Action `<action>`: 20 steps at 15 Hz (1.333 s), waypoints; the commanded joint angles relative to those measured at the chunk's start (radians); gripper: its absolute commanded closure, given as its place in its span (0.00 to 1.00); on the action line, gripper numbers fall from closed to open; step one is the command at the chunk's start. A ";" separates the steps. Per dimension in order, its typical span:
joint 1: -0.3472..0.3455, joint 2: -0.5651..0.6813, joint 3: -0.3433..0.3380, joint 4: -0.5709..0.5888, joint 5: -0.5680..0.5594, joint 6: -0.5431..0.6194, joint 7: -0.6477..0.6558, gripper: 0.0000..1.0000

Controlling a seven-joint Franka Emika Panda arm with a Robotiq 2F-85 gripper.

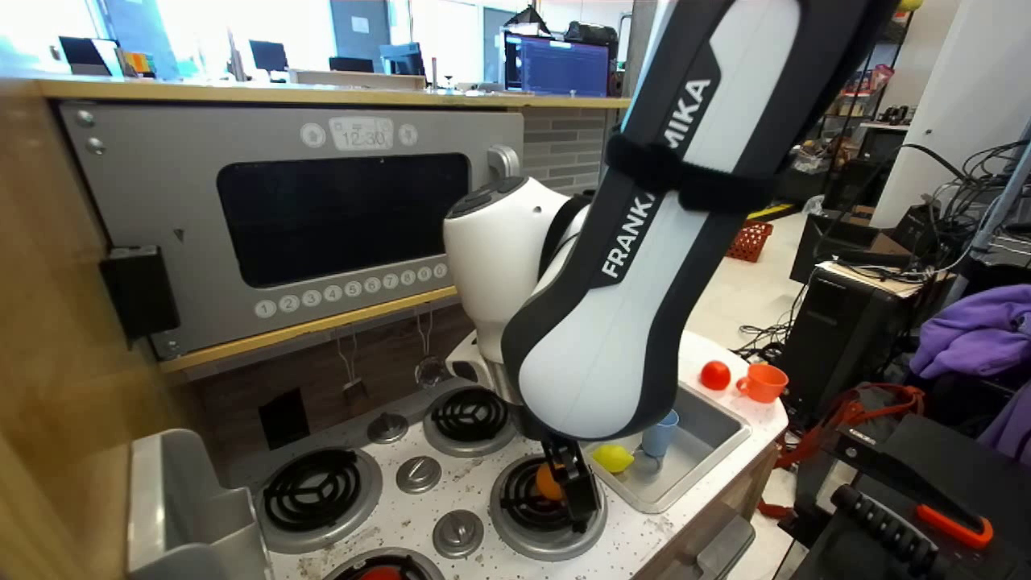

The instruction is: Move the orange object to the right front of the stove

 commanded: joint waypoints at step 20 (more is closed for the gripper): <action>-0.438 -0.333 0.068 -0.253 0.494 -0.002 -0.051 0.00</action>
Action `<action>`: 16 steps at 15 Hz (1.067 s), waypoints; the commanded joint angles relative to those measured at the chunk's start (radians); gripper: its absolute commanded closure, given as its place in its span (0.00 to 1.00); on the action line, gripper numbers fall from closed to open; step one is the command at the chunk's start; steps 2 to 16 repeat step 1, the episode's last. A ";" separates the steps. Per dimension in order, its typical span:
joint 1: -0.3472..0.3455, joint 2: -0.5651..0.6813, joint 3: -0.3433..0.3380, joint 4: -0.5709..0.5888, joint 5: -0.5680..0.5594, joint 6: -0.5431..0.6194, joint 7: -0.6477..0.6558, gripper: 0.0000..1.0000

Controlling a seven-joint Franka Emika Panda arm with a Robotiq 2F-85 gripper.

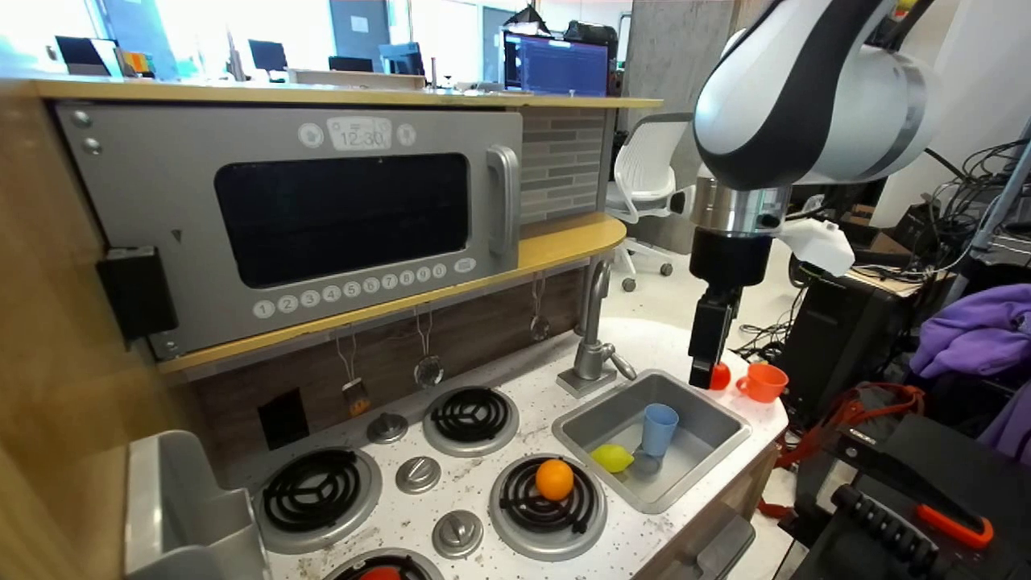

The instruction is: Move the orange object to the right front of the stove

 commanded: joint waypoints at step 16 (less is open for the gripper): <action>0.022 0.005 -0.012 0.001 0.015 -0.001 -0.010 0.00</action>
